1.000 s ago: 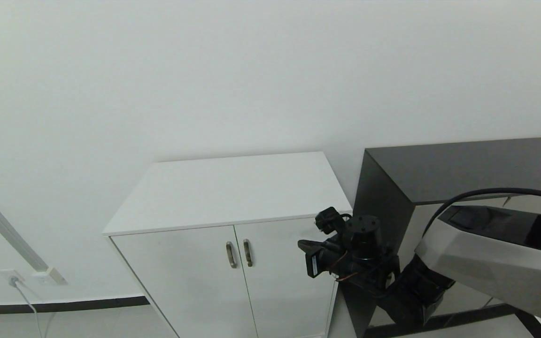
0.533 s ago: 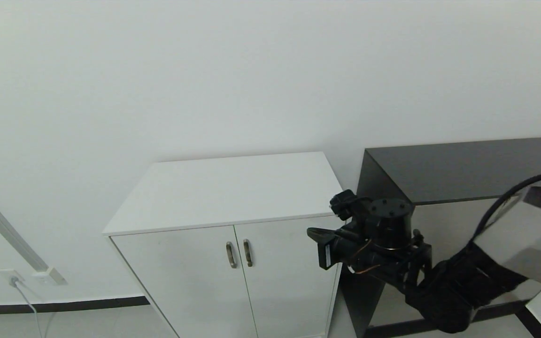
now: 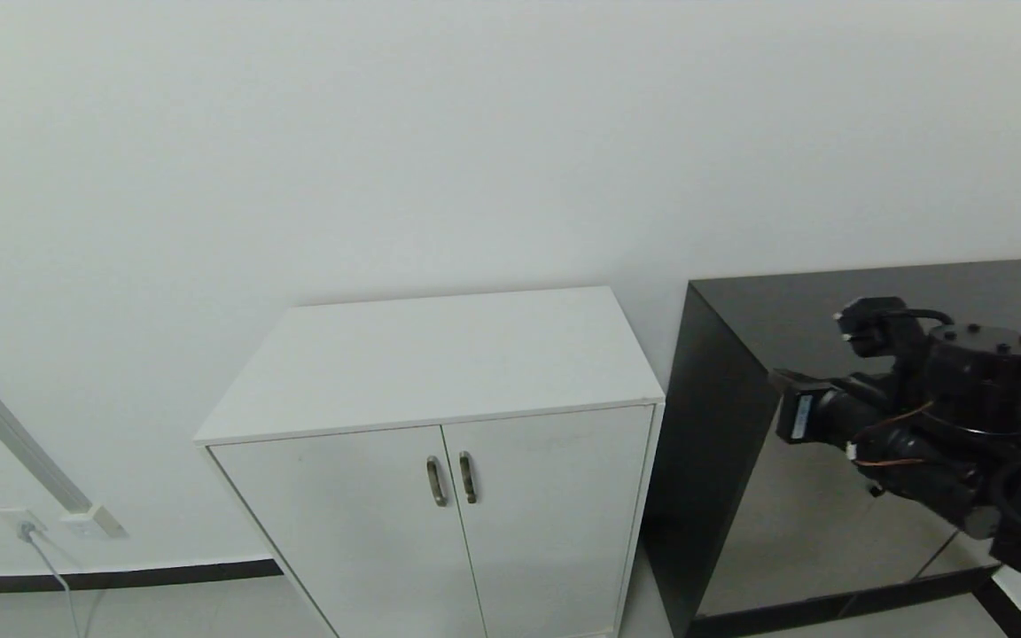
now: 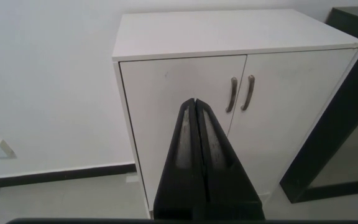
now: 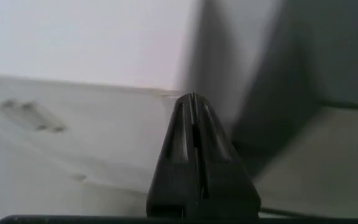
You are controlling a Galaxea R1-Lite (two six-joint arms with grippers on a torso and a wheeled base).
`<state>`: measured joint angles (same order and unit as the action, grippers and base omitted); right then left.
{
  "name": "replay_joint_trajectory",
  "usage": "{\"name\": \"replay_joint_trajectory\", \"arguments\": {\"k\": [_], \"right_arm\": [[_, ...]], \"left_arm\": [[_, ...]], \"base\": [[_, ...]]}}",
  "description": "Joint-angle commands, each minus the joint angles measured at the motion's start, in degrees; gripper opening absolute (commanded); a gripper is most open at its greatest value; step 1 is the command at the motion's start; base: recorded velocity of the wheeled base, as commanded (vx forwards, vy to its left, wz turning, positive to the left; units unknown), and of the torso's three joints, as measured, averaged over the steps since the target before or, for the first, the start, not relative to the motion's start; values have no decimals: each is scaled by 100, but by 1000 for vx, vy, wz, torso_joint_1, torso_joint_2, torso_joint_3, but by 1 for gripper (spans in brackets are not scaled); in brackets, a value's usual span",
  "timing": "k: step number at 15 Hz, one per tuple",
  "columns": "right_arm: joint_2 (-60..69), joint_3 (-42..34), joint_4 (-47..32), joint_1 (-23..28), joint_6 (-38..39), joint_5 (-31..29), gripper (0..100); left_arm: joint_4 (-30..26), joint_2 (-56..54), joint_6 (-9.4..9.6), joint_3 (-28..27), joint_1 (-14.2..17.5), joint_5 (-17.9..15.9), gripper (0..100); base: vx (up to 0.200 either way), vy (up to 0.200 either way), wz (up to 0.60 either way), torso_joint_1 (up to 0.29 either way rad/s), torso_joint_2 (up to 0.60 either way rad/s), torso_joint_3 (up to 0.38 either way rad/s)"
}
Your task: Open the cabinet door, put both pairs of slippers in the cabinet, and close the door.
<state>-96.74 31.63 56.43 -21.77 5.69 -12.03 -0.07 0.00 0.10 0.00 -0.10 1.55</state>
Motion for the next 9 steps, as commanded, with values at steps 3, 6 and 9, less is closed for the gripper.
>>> {"name": "replay_joint_trajectory", "arguments": {"k": [3, 6, 9], "right_arm": [[1457, -1239, 0, 1914, -227, -221, 0], [2406, -2047, -18, 2590, -332, 184, 0], [3619, -2416, -862, 2608, -332, 465, 0]], "left_arm": [[-1, 0, -1, 0, 1, -5, 0], [-1, 0, -1, 0, 1, -5, 0], [7, 0, -10, 0, 1, -14, 0]], "base": [[0, 0, 0, 0, 0, 0], [0, 0, 0, 0, 0, 0], [0, 0, 0, 0, 0, 0]]}}
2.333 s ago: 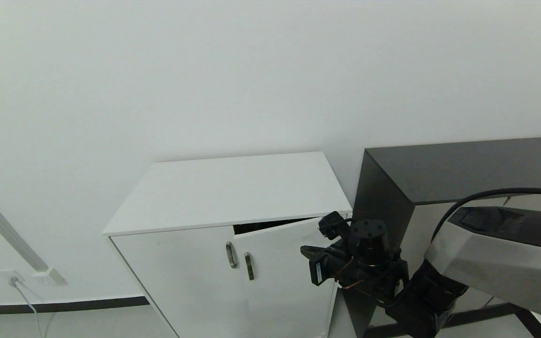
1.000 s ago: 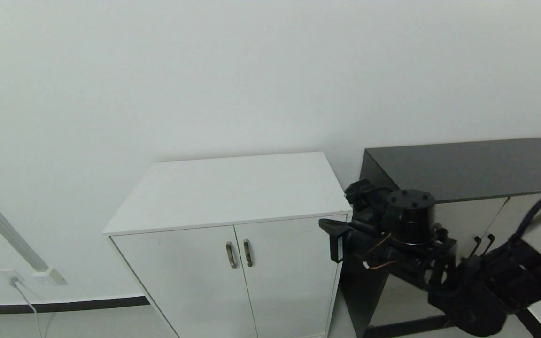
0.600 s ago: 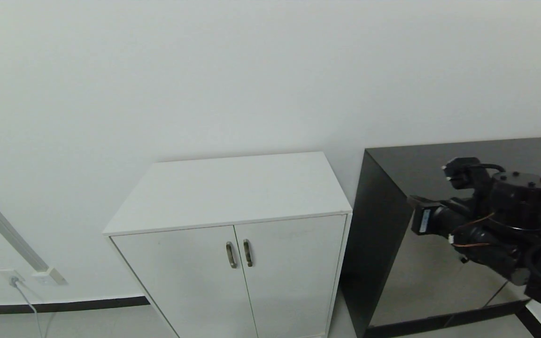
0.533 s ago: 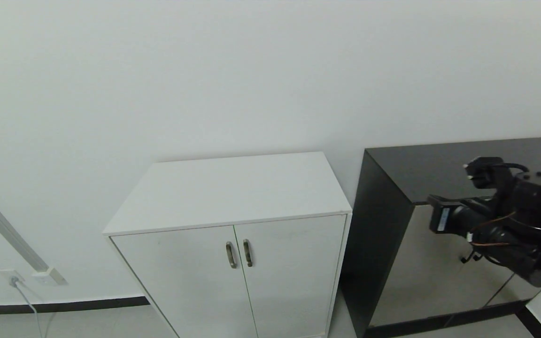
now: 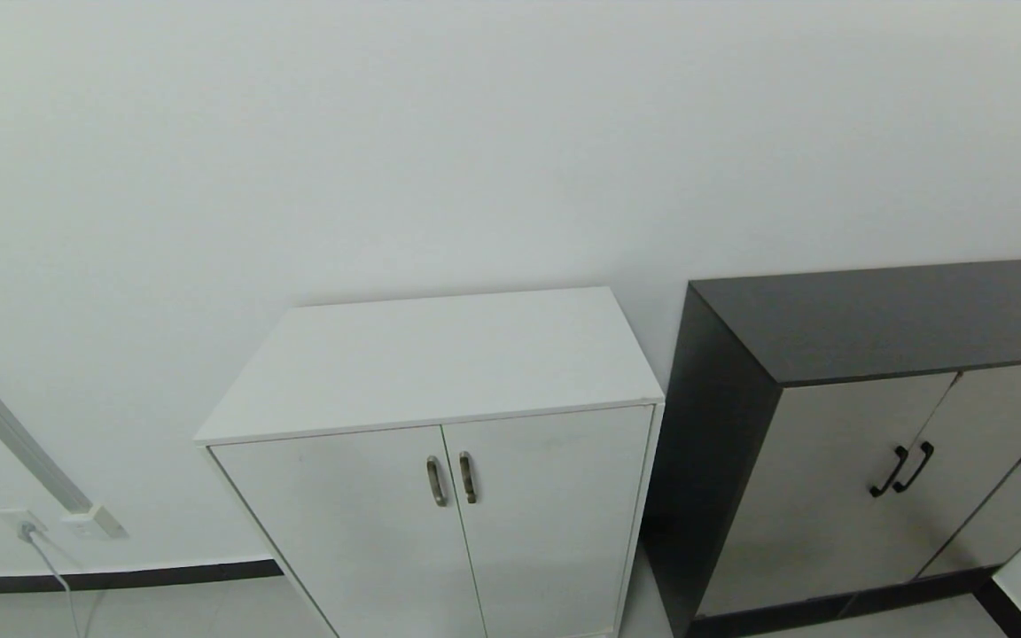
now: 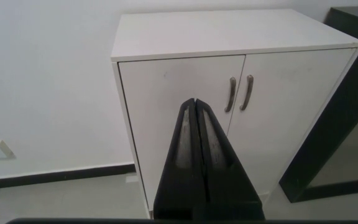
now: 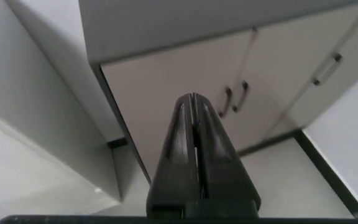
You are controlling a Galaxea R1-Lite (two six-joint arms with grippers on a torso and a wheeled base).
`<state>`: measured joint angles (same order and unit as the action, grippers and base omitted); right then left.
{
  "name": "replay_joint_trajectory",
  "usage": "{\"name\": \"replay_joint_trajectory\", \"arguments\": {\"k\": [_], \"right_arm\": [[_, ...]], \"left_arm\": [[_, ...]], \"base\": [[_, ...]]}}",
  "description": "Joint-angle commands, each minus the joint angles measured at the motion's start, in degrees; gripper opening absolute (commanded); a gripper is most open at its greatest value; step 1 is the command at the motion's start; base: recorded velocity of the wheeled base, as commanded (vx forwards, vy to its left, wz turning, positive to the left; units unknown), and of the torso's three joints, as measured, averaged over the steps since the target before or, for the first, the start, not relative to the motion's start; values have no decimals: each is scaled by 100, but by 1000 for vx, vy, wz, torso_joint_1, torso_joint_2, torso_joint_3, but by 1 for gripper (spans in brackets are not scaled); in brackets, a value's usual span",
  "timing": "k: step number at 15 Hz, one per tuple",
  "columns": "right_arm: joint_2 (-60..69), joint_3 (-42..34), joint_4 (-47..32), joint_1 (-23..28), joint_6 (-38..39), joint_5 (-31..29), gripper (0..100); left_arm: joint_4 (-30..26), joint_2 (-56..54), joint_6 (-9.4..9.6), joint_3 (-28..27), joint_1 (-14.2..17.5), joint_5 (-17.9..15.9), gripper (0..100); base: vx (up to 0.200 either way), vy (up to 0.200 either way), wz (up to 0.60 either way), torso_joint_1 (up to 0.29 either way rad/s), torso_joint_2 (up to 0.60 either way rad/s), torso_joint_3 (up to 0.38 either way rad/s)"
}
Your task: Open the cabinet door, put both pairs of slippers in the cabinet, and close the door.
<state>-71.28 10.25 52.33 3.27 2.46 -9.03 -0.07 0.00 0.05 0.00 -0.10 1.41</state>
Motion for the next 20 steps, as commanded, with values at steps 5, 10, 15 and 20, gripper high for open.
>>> {"name": "replay_joint_trajectory", "arguments": {"k": [5, 10, 15, 20], "right_arm": [[3770, 355, -4188, 104, -18, 1439, 0], [4948, -252, -4987, 86, -299, 1422, 0], [5106, -1025, -4390, 95, -484, 938, 0], [5634, -1025, -4952, -63, -369, 947, 0]], "left_arm": [[-1, 0, -5, 0, 1, -1, 0], [7, 0, -5, 0, 1, -1, 0], [-1, 0, -5, 0, 1, 8, 0], [-1, 0, 4, 0, 1, 8, 0]], "base": [[0, 0, 0, 0, 0, 0], [0, 0, 0, 0, 0, 0], [0, 0, 0, 0, 0, 0], [0, 0, 0, 0, 0, 0]]}}
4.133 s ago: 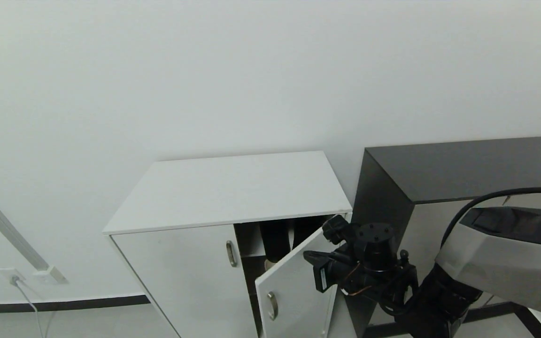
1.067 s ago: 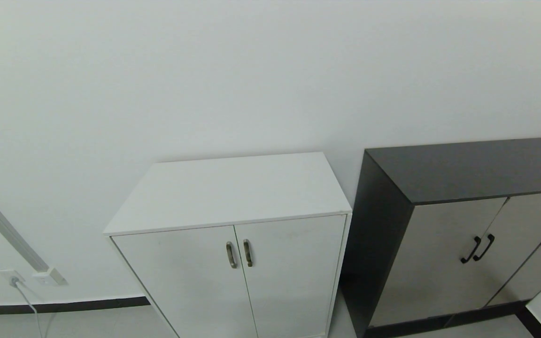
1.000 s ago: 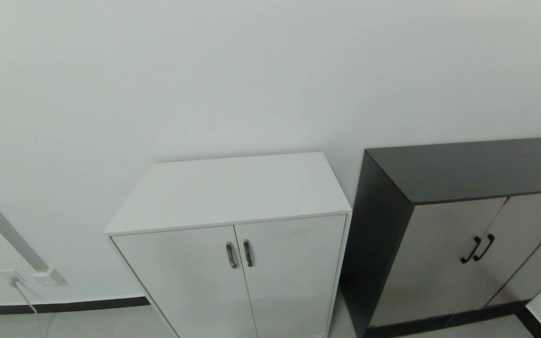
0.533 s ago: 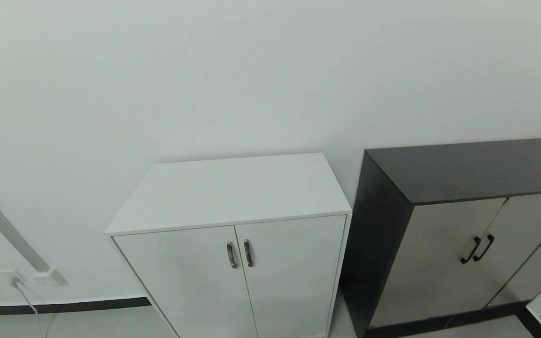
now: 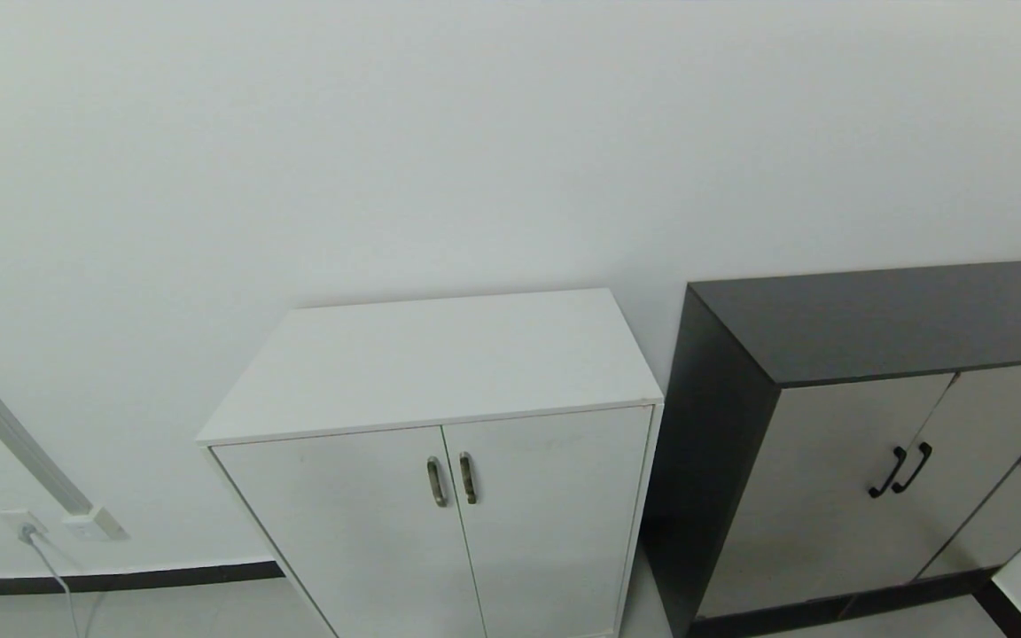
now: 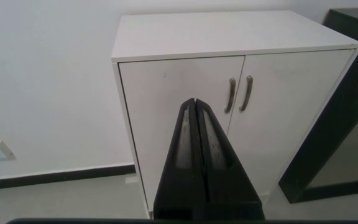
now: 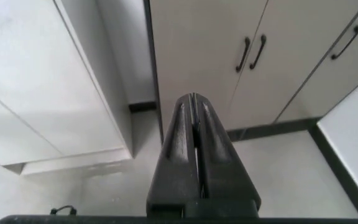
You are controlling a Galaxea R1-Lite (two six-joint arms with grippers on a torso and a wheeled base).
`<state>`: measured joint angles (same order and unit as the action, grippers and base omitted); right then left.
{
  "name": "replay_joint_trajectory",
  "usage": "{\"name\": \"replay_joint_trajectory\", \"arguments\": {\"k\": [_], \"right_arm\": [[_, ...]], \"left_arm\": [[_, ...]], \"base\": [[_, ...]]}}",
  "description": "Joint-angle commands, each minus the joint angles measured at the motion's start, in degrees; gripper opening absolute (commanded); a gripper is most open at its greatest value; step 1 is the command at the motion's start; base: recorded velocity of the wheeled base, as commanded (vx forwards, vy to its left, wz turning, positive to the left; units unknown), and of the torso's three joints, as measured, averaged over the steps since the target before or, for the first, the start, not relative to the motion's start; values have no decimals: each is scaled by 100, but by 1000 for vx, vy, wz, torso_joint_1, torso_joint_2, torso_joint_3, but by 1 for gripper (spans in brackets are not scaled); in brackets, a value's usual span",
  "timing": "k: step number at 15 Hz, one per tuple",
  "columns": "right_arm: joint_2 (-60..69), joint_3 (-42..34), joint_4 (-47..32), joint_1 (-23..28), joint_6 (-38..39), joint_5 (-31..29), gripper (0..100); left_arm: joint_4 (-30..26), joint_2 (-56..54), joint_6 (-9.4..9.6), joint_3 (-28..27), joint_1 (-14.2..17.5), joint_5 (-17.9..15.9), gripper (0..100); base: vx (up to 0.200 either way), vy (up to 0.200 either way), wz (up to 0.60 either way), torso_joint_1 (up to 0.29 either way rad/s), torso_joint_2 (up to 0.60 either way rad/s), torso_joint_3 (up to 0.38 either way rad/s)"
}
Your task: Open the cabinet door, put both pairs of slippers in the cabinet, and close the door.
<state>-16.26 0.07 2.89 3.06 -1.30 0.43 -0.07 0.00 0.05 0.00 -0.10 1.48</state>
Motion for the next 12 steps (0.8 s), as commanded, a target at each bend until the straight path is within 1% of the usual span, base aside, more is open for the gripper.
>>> {"name": "replay_joint_trajectory", "arguments": {"k": [1, 4, 5, 7, 9, 10, 11, 12], "right_arm": [[255, -7, -8, -95, 16, -8, 0], [624, -7, -8, -482, 7, 1, 0], [800, -7, -8, -1027, -19, -8, 0], [985, -7, -8, -1545, -1, -104, 0], [1037, 19, -34, -1449, -195, -491, 0], [1046, 10, -16, -1387, -291, -508, 0], [1046, 1, -34, -1387, -274, -271, 0], [1046, -7, -166, -1396, -300, 573, 0]], "left_arm": [[-1, 0, -5, 0, 1, 11, 0], [7, 9, 4, 0, 1, 19, 0], [7, 0, -5, 0, 1, 19, 0], [-1, 0, -5, 0, 1, 19, 0], [-1, 0, -5, 0, 1, 19, 0], [7, 0, -5, 0, 1, 19, 0], [-1, 0, -5, 0, 1, 11, 0], [-1, 0, -5, 0, 1, 11, 0]], "base": [[0, 0, 0, 0, 0, 0], [0, 0, 0, 0, 0, 0], [0, 0, 0, 0, 0, 0], [0, 0, 0, 0, 0, 0], [0, 0, 0, 0, 0, 0], [0, 0, 0, 0, 0, 0], [0, 0, 0, 0, 0, 0], [0, 0, 0, 0, 0, 0]]}}
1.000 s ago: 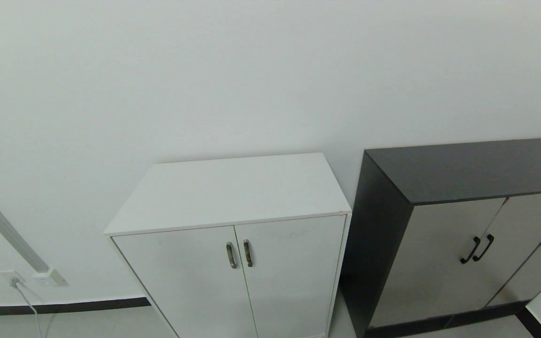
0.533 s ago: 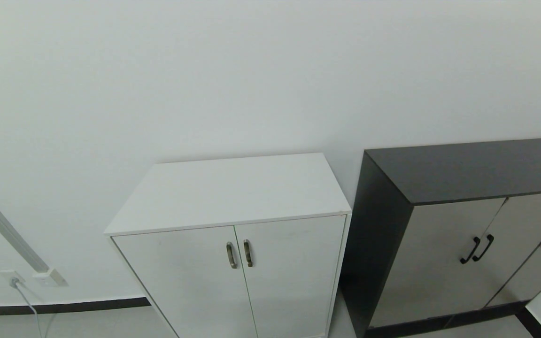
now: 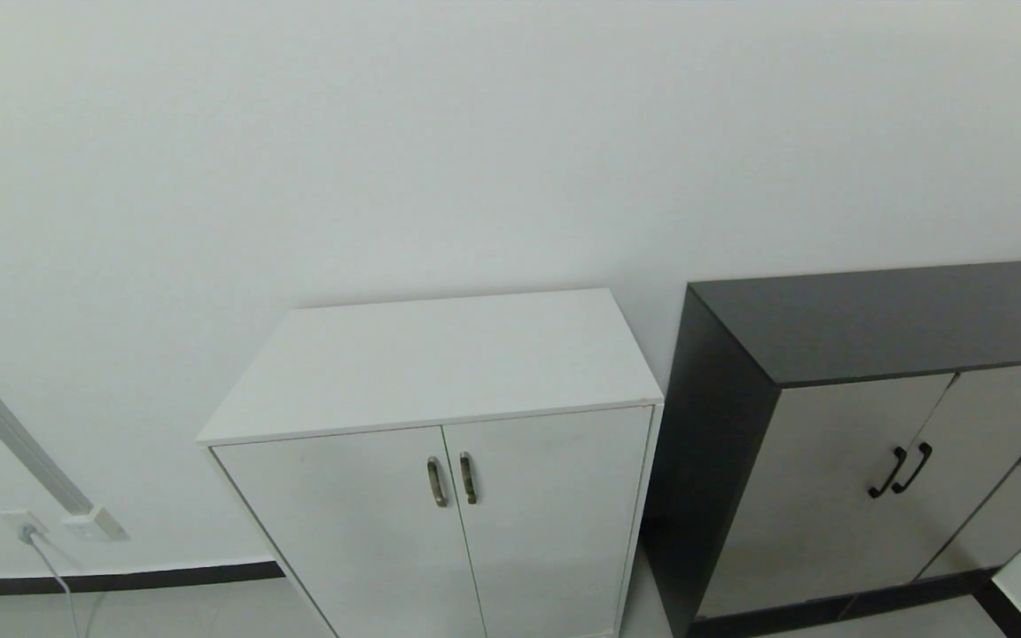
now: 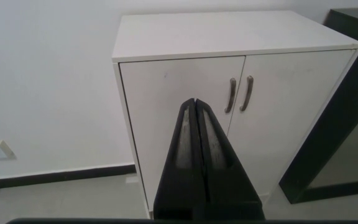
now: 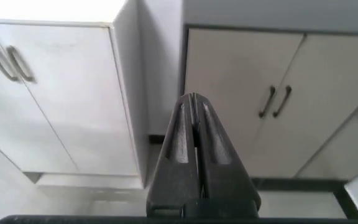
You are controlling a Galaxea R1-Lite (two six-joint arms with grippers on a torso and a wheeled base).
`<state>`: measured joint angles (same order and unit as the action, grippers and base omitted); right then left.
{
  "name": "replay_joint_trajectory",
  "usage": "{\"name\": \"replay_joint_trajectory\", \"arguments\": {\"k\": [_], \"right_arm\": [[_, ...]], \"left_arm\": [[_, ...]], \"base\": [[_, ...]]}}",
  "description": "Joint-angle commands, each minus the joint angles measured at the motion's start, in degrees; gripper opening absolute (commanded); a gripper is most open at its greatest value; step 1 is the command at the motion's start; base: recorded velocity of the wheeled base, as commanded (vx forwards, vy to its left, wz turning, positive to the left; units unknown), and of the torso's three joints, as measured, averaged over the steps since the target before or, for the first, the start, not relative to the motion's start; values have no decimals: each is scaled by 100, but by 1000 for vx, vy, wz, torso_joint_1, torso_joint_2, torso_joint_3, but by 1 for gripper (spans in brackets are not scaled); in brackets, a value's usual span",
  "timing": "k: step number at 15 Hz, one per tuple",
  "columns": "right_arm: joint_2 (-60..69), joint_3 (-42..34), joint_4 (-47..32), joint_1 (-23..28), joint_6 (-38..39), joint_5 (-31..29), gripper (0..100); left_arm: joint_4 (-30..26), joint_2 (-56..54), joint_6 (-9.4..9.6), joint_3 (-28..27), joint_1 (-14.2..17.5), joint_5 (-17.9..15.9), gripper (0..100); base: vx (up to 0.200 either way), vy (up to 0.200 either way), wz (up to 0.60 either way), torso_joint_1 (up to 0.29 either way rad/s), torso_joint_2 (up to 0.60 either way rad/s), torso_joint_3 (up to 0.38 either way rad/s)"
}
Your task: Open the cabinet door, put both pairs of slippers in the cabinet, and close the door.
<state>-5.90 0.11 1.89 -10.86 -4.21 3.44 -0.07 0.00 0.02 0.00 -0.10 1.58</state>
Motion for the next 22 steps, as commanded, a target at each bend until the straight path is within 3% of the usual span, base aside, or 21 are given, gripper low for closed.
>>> {"name": "replay_joint_trajectory", "arguments": {"k": [1, 2, 6, 9, 12, 17, 22], "right_arm": [[-122, -11, -92, -188, -28, 289, 0], [-183, -11, -92, -399, -1, 184, 0], [19, -2, -189, 489, 166, -265, 0], [19, -11, -180, 550, 508, -599, 0], [282, -11, -180, 1016, 508, -555, 0], [581, -11, -189, 1069, 465, -133, 0], [581, -11, -189, 1069, 473, -142, 0]], "left_arm": [[7, 9, -2, 0, 1, 9, 0], [7, 0, -2, 0, 1, 9, 0], [-1, 0, -2, 0, 1, -9, 0], [-1, 0, -2, 0, 1, -9, 0], [-1, 0, -2, 0, 1, -18, 0], [7, 0, 6, 0, 1, -18, 0], [-1, 0, 6, 0, 1, -18, 0]], "base": [[0, 0, 0, 0, 0, 0], [0, 0, 0, 0, 0, 0], [0, 0, 0, 0, 0, 0], [0, 0, 0, 0, 0, 0], [0, 0, 0, 0, 0, 0], [0, 0, 0, 0, 0, 0], [0, 0, 0, 0, 0, 0]]}}
